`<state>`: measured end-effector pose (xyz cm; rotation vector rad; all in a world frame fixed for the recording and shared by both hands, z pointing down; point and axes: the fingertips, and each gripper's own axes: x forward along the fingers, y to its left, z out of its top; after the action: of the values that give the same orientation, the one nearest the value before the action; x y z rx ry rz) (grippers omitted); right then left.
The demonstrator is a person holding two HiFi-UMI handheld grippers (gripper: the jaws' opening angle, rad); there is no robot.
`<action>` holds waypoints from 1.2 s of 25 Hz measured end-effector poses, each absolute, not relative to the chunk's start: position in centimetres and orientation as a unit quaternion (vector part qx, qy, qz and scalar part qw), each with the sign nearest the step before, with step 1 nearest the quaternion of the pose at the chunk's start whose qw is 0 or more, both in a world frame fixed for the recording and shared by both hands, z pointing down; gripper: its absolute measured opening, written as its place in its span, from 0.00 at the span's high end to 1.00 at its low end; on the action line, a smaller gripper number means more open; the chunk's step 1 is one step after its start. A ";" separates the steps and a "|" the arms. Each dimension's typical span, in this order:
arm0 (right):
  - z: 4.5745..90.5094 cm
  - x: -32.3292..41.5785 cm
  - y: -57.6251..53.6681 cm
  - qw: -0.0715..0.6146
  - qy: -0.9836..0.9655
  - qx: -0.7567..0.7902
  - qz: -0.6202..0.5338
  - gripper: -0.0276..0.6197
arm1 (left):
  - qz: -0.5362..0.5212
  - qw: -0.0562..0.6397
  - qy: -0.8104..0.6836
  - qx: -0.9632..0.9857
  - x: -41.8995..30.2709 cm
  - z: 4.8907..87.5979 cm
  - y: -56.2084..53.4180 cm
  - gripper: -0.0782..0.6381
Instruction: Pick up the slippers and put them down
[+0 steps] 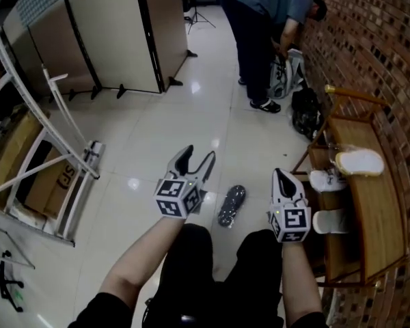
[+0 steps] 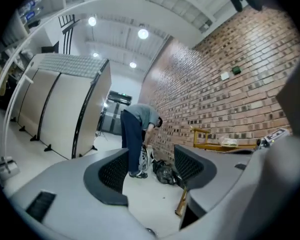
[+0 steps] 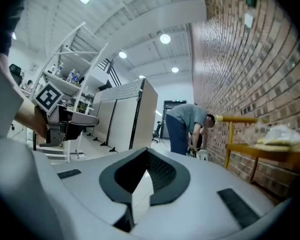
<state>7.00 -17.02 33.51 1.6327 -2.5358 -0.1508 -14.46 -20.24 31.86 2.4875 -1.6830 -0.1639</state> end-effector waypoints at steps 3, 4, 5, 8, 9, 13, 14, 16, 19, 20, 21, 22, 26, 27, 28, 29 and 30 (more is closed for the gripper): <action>30.9 6.5 -13.8 0.033 -0.841 0.535 -0.076 0.94 | -0.057 0.035 -0.558 0.827 -14.8 30.1 -17.0 0.48; 30.2 6.5 -12.7 0.023 -0.839 0.537 -0.082 0.94 | -0.054 0.021 -0.557 0.828 -14.7 29.7 -15.9 0.48; 29.6 6.5 -11.8 0.013 -0.838 0.538 -0.089 0.94 | -0.052 0.007 -0.556 0.830 -14.4 29.3 -14.7 0.48; 28.8 6.7 -9.1 -0.003 -0.834 0.540 -0.108 0.94 | -0.059 -0.020 -0.544 0.836 -13.7 28.0 -11.2 0.48; 28.8 6.7 -8.1 -0.003 -0.833 0.542 -0.109 0.94 | -0.061 -0.025 -0.541 0.838 -13.7 27.9 -10.0 0.48; 29.2 7.1 -4.9 -0.015 -0.832 0.545 -0.102 0.95 | -0.064 -0.036 -0.538 0.840 -14.1 28.8 -6.0 0.57; 29.4 7.3 -4.2 -0.017 -0.832 0.545 -0.099 0.95 | -0.066 -0.030 -0.541 0.838 -14.3 29.1 -5.1 0.60; 29.9 7.7 -2.9 -0.019 -0.832 0.546 -0.092 0.95 | -0.066 -0.026 -0.548 0.834 -14.8 30.3 -3.7 0.73; 30.9 7.8 -1.7 -0.023 -0.833 0.547 -0.081 0.95 | -0.058 -0.023 -0.554 0.830 -15.3 31.7 -2.7 0.87; 31.3 7.8 -1.6 -0.024 -0.832 0.549 -0.076 0.95 | -0.058 -0.022 -0.551 0.832 -15.4 31.7 -2.7 0.88; 31.6 7.9 -1.6 -0.024 -0.831 0.551 -0.070 0.95 | -0.061 -0.025 -0.548 0.834 -15.5 31.7 -2.7 0.89; 31.9 8.0 -1.6 -0.024 -0.831 0.551 -0.065 0.95 | -0.065 -0.028 -0.545 0.835 -15.6 31.4 -2.6 0.89; 32.5 7.7 -1.6 -0.014 -0.835 0.547 -0.057 0.95 | -0.065 -0.033 -0.544 0.836 -15.9 31.1 -2.2 0.89; 32.6 7.5 -1.6 -0.011 -0.837 0.544 -0.059 0.95 | -0.063 -0.035 -0.545 0.835 -16.1 31.3 -2.2 0.89; 32.6 7.4 -1.7 -0.009 -0.838 0.542 -0.060 0.95 | -0.061 -0.034 -0.546 0.835 -16.3 31.5 -2.2 0.89; 32.7 7.4 -1.7 -0.010 -0.838 0.542 -0.060 0.95 | -0.060 -0.031 -0.548 0.834 -16.4 31.6 -2.3 0.89; 32.6 7.3 -1.7 -0.011 -0.839 0.542 -0.059 0.95 | -0.061 -0.027 -0.550 0.833 -16.6 31.6 -2.3 0.89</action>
<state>7.34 -1.70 32.61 1.7134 -2.6530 -0.1869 -16.56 -2.31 31.58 2.6628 -1.7570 -0.1940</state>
